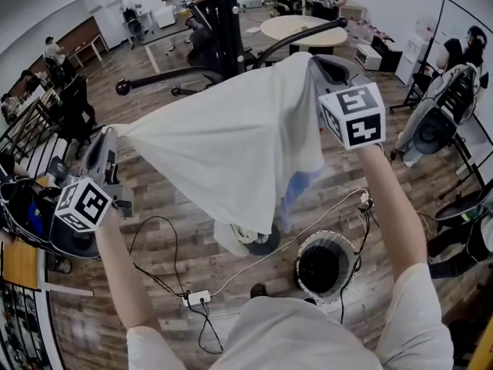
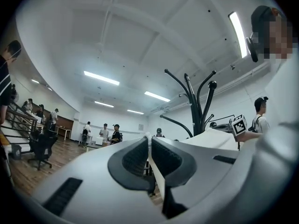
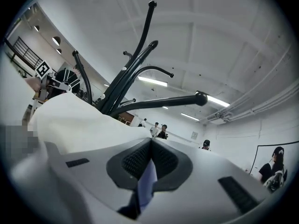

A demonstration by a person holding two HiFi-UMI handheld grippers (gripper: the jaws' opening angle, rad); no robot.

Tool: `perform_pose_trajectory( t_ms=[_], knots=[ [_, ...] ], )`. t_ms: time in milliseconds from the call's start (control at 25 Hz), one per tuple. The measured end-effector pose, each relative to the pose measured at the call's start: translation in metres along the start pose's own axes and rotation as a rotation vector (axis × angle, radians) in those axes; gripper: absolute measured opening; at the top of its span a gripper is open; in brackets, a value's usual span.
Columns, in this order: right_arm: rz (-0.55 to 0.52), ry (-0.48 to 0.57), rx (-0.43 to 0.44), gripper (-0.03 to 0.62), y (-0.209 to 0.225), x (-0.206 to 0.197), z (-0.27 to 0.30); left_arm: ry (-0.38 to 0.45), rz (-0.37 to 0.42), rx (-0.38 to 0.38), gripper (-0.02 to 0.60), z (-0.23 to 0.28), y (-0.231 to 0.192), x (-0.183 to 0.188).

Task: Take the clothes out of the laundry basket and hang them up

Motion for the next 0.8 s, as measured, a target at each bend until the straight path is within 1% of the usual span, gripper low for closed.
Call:
perform_pose_trajectory(
  t_ms=[160,400,600,680,800],
  knots=[
    [0.015,-0.05,0.012,0.006,-0.011,-0.026,0.005,-0.061,-0.011,0.006,0.035,0.007,-0.006,-0.031],
    [0.056,-0.131,0.038,0.006,-0.03,-0.071,0.008,-0.148,-0.044,-0.014,0.035,0.019,-0.005,-0.08],
    [0.118,-0.167,0.065,0.006,-0.046,-0.1,0.002,-0.213,-0.1,-0.051,0.035,0.026,0.01,-0.125],
    [0.142,-0.167,0.07,0.008,-0.052,-0.106,-0.002,-0.222,-0.115,-0.066,0.035,0.028,0.015,-0.14],
    [0.154,-0.165,0.079,0.006,-0.065,-0.114,-0.009,-0.215,-0.113,-0.085,0.035,0.027,0.022,-0.156]
  ],
)
Point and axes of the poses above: the fingertips, and each gripper's own axes: z forward along the fingers, y to its right, x out of its top, the point moved 4 cm from there along -z, backward along the fingers, and after that the axes turned 5 degrees about z, right-handed, at the moved point
